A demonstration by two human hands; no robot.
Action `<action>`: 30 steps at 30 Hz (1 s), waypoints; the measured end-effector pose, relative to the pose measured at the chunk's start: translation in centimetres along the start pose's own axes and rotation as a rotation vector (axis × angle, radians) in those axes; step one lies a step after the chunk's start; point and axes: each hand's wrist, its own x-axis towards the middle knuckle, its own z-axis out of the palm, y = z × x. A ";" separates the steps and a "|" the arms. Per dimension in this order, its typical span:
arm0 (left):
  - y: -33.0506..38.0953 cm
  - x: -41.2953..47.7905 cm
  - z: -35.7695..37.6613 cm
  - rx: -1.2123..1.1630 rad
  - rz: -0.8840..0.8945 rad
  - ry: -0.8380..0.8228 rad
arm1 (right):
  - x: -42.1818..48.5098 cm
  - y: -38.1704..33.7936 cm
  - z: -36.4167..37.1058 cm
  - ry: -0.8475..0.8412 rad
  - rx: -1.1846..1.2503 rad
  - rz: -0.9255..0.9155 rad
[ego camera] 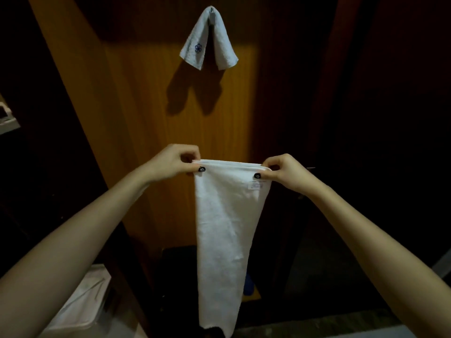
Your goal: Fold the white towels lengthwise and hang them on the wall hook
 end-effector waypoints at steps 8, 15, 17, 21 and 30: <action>-0.1 -0.2 -0.1 -0.402 -0.072 0.109 | 0.4 0.2 -1.4 0.044 0.137 -0.001; -0.6 0.3 -0.5 -0.573 -0.093 0.123 | 0.9 -0.7 -1.6 0.204 0.252 -0.030; -0.7 0.6 -0.3 -0.455 -0.056 0.167 | 1.1 -0.8 -1.6 0.251 0.238 -0.024; -0.9 1.2 0.5 -0.266 -0.024 0.289 | 1.4 -0.7 -1.4 0.278 0.138 -0.014; -1.6 3.1 1.8 0.007 -0.166 0.214 | 2.1 0.5 -0.9 0.249 -0.109 0.029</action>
